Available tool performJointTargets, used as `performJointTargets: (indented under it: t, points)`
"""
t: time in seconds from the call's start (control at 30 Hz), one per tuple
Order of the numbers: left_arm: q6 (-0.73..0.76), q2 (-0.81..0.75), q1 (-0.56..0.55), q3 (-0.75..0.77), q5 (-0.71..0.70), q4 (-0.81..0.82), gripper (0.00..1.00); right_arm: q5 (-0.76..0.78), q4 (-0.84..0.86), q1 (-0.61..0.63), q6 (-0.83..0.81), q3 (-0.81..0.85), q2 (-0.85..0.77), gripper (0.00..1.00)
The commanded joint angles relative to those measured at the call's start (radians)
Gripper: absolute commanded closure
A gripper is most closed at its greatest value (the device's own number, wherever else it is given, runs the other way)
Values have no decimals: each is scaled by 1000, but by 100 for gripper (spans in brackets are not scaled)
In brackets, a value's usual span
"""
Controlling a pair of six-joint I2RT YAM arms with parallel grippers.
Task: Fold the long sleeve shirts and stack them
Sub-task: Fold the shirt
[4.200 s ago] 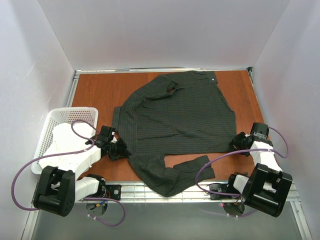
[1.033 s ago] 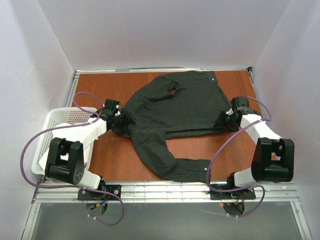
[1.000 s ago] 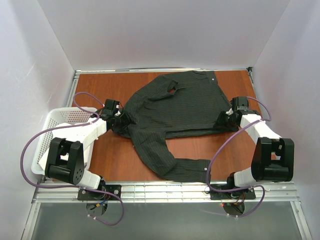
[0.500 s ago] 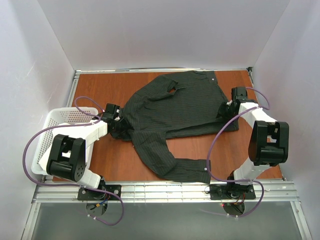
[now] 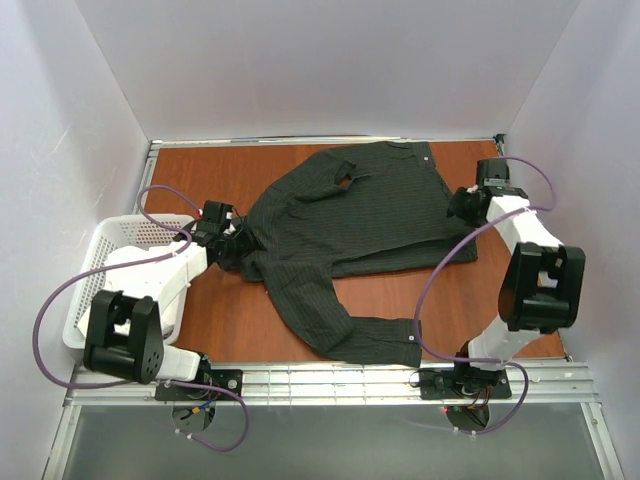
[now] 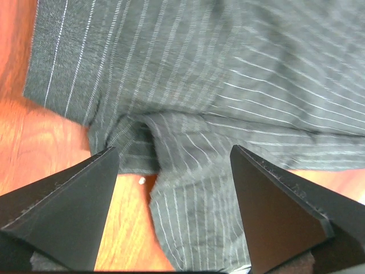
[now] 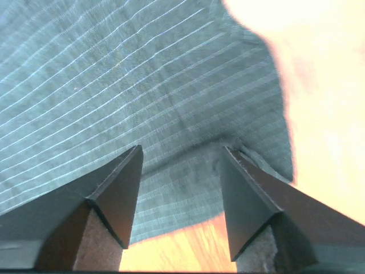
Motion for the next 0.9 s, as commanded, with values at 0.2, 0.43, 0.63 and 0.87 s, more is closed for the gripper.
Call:
performJointTargets:
  t: [0.2, 0.43, 0.63, 0.87]
  points:
    - [-3, -152, 7, -81, -37, -68, 26, -139, -32, -210, 59, -182, -233, 41]
    - [-46, -149, 7, -173, -21, -12, 34, -330, 100, -297, 163, -388, -291, 45]
    - [-56, -113, 7, -204, 11, 33, 35, -369, 233, -307, 245, -499, -279, 45]
    - [-69, -108, 7, -233, 12, 51, 39, -381, 331, -308, 288, -557, -236, 44]
